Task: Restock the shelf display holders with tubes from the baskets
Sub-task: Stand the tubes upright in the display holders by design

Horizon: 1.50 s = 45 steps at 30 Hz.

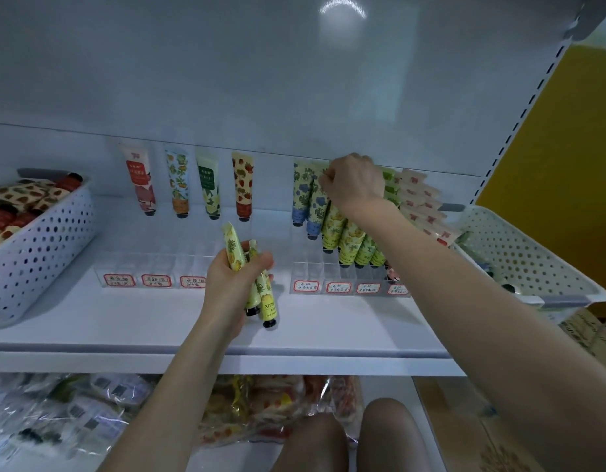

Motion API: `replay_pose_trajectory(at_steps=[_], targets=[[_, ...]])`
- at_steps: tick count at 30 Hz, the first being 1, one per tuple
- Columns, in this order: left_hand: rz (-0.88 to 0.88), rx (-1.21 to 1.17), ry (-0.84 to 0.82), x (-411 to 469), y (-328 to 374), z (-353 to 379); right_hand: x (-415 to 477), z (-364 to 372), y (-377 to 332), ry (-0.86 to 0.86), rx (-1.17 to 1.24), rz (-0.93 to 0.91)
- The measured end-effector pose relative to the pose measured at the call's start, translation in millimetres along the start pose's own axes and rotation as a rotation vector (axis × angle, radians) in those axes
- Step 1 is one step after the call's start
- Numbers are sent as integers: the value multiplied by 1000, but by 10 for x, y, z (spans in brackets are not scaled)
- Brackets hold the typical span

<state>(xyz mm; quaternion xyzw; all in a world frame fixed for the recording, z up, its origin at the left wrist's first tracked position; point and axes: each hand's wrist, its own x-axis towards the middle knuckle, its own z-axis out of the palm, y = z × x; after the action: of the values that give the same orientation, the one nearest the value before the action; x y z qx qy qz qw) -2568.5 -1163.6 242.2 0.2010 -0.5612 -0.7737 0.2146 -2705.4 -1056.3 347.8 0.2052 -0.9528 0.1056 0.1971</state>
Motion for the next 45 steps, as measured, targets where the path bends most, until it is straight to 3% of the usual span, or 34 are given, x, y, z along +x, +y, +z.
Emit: replay_pose_trajectory(at_steps=[13, 20, 23, 27, 31, 37, 42, 45], targets=[[12, 30, -44, -49, 106, 112, 10, -35, 36, -35, 7, -30], [76, 21, -27, -143, 306, 124, -42, -274, 158, 160, 377, -22], [117, 22, -46, -188, 379, 182, -307, -423, 162, 95, 635, -64], [193, 29, -115, -258, 419, 270, -665, -498, 169, -152, 655, -160], [223, 19, -162, -326, 429, 343, -847, -490, 190, -260, 786, -197], [198, 10, -209, -369, 410, 322, -914, -485, 197, -233, 826, -195], [112, 210, -301, -399, 281, 228, -865, -496, 287, -166, 889, -64], [129, 258, -323, -405, 235, 262, -856, -518, 353, -237, 834, -53]])
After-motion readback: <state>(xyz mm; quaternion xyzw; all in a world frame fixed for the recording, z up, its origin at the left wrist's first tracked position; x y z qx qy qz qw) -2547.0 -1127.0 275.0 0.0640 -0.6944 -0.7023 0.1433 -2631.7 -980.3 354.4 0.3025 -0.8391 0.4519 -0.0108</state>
